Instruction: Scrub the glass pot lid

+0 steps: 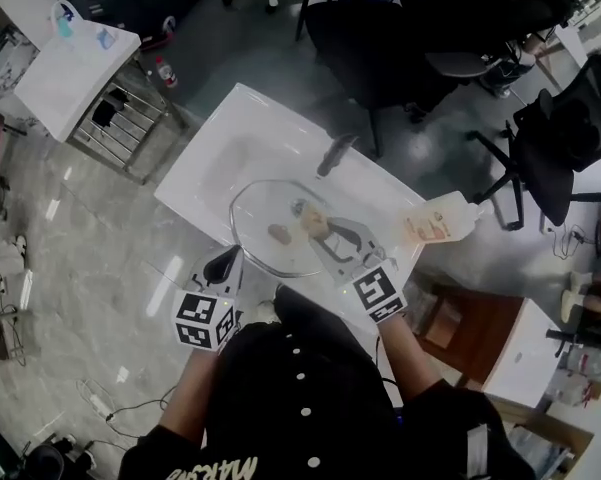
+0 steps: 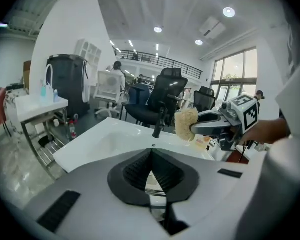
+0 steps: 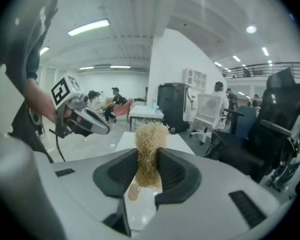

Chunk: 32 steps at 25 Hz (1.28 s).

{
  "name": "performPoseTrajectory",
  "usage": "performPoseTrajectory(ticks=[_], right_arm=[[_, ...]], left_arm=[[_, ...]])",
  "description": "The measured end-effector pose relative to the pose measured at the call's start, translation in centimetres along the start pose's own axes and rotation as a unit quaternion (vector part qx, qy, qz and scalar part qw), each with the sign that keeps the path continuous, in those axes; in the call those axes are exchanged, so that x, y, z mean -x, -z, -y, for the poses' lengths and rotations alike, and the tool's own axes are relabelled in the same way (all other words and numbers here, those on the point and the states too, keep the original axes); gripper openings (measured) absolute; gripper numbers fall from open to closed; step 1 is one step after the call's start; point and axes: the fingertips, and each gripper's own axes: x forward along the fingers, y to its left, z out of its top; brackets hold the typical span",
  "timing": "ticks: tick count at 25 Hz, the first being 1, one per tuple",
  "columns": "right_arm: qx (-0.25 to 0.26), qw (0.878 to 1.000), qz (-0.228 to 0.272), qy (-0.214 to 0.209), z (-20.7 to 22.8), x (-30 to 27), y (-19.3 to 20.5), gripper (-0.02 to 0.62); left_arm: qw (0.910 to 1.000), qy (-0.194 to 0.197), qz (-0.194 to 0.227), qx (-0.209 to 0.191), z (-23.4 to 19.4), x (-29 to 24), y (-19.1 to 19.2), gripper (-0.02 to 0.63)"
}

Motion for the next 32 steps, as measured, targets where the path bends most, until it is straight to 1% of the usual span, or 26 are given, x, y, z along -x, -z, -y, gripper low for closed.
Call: performPoseTrajectory(ticks=[4, 8, 11, 13, 16, 19, 23, 28, 32], right_arm=[[-0.032, 0.997, 0.058, 0.048, 0.8, 2.9, -2.6, 0.132], [-0.057, 0.988, 0.109, 0.096, 1.9, 6.2, -4.6, 0.132], [-0.066, 0.979, 0.145, 0.129, 2.7, 8.5, -5.9, 0.132], [-0.067, 0.974, 0.163, 0.143, 3.0, 9.8, -6.5, 0.132], [-0.06, 0.969, 0.176, 0.165, 3.1, 11.8, -6.7, 0.132], [-0.053, 0.961, 0.192, 0.191, 3.5, 13.9, -6.8, 0.132], [-0.048, 0.953, 0.207, 0.216, 3.7, 16.1, -6.9, 0.132], [-0.054, 0.946, 0.218, 0.234, 3.6, 18.0, -6.0, 0.132], [-0.057, 0.946, 0.213, 0.238, 3.5, 18.7, -5.3, 0.132]], left_arm=[[0.9993, 0.008, 0.032, -0.016, 0.7, 1.5, -2.6, 0.026], [0.9958, 0.01, 0.071, -0.056, 1.2, 3.0, -5.6, 0.026], [0.9946, 0.006, 0.085, -0.059, 1.1, 3.8, -7.0, 0.026], [0.9939, 0.005, 0.093, -0.059, 1.2, 4.3, -7.7, 0.026], [0.9928, 0.0, 0.099, -0.067, 1.4, 5.1, -7.9, 0.026], [0.9915, -0.005, 0.112, -0.066, 1.4, 6.0, -8.2, 0.026], [0.9897, -0.025, 0.126, -0.063, 0.7, 7.5, -8.6, 0.026], [0.9875, -0.045, 0.14, -0.058, 0.2, 9.0, -8.5, 0.026], [0.9865, -0.048, 0.146, -0.057, 0.6, 9.5, -8.2, 0.026]])
